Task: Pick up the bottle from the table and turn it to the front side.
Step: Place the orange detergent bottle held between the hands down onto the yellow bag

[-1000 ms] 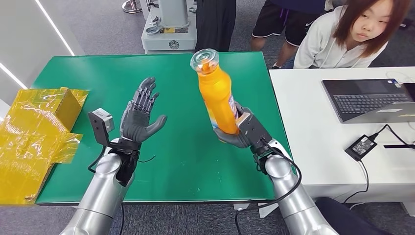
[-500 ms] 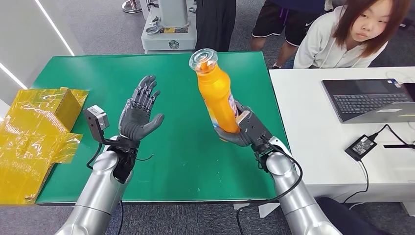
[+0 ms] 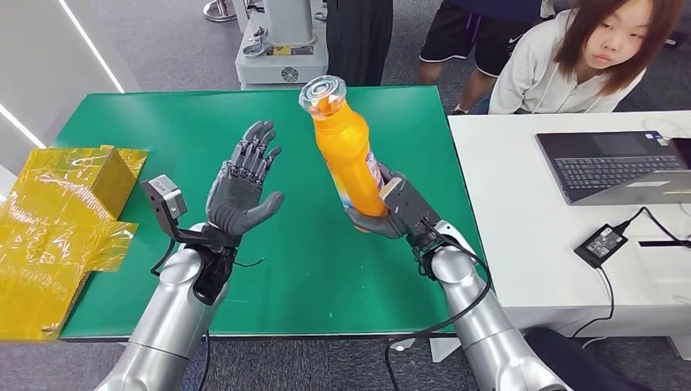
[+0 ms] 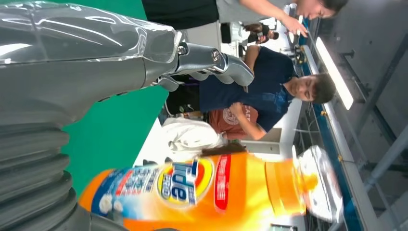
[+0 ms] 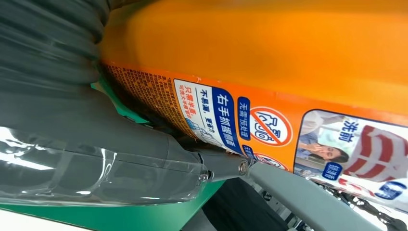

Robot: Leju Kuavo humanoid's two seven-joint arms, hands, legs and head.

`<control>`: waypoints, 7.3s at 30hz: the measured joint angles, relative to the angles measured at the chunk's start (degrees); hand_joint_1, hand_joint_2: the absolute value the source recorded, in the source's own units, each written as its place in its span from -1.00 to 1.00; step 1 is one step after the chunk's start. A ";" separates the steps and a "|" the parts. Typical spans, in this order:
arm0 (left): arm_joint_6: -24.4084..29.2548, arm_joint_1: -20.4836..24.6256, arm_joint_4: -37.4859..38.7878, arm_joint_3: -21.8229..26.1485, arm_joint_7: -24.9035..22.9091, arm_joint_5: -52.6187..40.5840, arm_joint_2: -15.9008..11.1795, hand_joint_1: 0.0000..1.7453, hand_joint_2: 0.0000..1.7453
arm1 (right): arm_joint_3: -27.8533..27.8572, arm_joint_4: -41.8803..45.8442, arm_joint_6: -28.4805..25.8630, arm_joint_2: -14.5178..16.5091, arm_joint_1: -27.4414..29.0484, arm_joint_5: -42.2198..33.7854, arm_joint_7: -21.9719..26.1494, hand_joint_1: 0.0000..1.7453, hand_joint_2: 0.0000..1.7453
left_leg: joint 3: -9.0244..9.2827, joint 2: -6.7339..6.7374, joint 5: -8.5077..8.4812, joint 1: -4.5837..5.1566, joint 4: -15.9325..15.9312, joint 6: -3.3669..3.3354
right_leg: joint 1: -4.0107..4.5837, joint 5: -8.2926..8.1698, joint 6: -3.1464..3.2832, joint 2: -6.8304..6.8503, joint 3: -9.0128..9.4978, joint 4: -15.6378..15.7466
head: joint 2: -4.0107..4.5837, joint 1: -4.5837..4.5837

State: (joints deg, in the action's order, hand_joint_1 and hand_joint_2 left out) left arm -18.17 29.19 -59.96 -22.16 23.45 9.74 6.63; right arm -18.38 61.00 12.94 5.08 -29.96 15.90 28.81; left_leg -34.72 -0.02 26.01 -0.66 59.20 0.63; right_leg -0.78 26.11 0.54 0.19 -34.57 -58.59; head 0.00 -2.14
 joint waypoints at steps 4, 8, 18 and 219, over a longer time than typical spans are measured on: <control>-0.28 0.02 -0.01 -1.04 0.00 0.01 0.60 -1.00 1.00 | 0.00 -1.52 0.10 0.27 -1.03 0.18 -0.10 1.00 1.00 | 0.00 0.00 0.00 0.00 0.00 0.00 | 0.00 0.00 0.00 0.00 0.00 0.00 | 0.00 -0.01; -0.16 0.08 -0.01 -1.65 0.01 -0.27 0.94 -1.00 1.00 | -0.02 -2.85 0.56 0.45 -1.61 0.82 -0.08 1.00 1.00 | 0.00 0.00 0.00 0.00 0.01 0.00 | 0.00 0.00 0.00 0.00 0.00 0.00 | 0.00 -0.01; 0.87 1.40 0.32 -2.16 0.02 -1.02 1.91 -1.00 1.00 | -0.43 -6.65 1.44 1.00 -4.19 2.90 0.16 1.00 1.00 | 0.01 0.01 0.00 0.00 0.01 0.00 | 0.00 0.00 0.00 -0.01 -0.01 0.00 | 0.00 -0.01; 41.55 17.72 6.20 -11.85 -12.68 -87.34 -4.06 1.00 1.00 | -2.74 25.84 -5.99 -5.32 15.34 10.20 -0.01 -1.00 1.00 | -0.01 0.04 -0.01 0.00 0.03 0.01 | 0.00 -0.05 0.05 -0.08 -0.05 0.01 | 0.00 -0.01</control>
State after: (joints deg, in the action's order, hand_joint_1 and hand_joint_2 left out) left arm 23.38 46.91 -53.77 -34.01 10.77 -77.60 2.57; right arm -21.13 86.84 6.96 -0.24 -14.62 26.10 28.80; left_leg -34.73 0.02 25.99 -0.66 59.23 0.64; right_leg -0.79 26.06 0.59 0.12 -34.63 -58.59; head 0.00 -2.14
